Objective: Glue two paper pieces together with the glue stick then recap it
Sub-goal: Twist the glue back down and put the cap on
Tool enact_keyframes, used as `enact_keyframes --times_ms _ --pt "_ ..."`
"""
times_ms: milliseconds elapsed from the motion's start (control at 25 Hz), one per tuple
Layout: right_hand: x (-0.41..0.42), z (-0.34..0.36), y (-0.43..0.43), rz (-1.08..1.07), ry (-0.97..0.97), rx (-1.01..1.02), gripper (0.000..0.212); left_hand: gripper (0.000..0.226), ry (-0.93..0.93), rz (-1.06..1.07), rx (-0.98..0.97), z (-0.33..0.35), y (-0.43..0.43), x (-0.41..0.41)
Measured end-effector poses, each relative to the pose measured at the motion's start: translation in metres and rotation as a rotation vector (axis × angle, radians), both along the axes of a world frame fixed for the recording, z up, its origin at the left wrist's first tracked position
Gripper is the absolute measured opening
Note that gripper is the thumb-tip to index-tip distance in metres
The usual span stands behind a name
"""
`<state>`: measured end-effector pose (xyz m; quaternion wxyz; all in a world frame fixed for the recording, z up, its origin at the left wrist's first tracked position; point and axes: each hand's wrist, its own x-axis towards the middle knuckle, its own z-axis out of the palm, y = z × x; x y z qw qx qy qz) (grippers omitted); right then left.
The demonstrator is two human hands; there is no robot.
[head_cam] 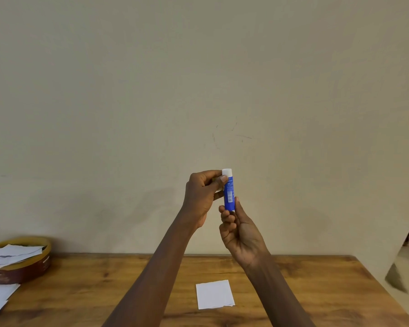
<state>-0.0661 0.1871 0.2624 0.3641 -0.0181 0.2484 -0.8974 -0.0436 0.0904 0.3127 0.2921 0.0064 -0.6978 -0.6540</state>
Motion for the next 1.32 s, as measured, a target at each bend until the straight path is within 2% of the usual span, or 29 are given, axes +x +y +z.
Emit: enact_keyframes --times_ms 120,200,440,520,600,640,800,880,960,1200,1280,1320 --pt "0.002 -0.002 -0.002 -0.085 -0.051 -0.155 0.034 0.027 -0.003 0.011 0.033 0.001 0.003 0.0" --pt "0.002 -0.003 -0.003 -0.142 -0.009 -0.166 0.022 0.027 -0.007 0.036 0.045 0.001 0.006 0.0" --pt "0.001 -0.009 -0.008 -0.35 0.127 0.086 0.017 0.025 -0.046 0.131 0.027 -0.005 0.014 -0.001" --pt "0.003 -0.007 -0.003 -0.251 0.109 0.026 0.011 0.024 -0.037 0.105 0.03 -0.003 0.013 -0.001" --pt "0.002 -0.004 0.003 -0.119 0.041 0.006 0.04 0.024 -0.023 0.061 0.023 -0.001 0.01 -0.001" --pt "0.0 -0.002 0.005 -0.089 0.011 0.02 0.044 0.025 -0.021 0.05 0.015 0.001 0.01 0.0" --pt "0.004 -0.003 -0.001 -0.107 -0.081 -0.113 0.031 0.026 -0.021 0.05 0.002 0.004 0.009 0.001" --pt "0.004 -0.007 -0.001 -0.15 -0.06 -0.162 0.023 0.026 -0.032 0.068 0.005 0.004 0.01 0.001" --pt "0.005 -0.005 0.0 -0.198 0.01 -0.113 0.014 0.025 -0.047 0.086 0.026 0.002 0.011 0.001" --pt "0.006 -0.008 -0.007 -0.433 0.164 0.198 0.024 0.026 -0.087 0.166 0.002 -0.007 0.017 0.0" --pt "0.006 -0.006 -0.003 -0.346 0.193 0.146 0.007 0.026 -0.09 0.159 -0.011 -0.008 0.016 0.001" --pt "0.006 -0.003 0.0 -0.26 0.168 0.101 0.013 0.025 -0.082 0.145 -0.011 -0.008 0.014 0.002"
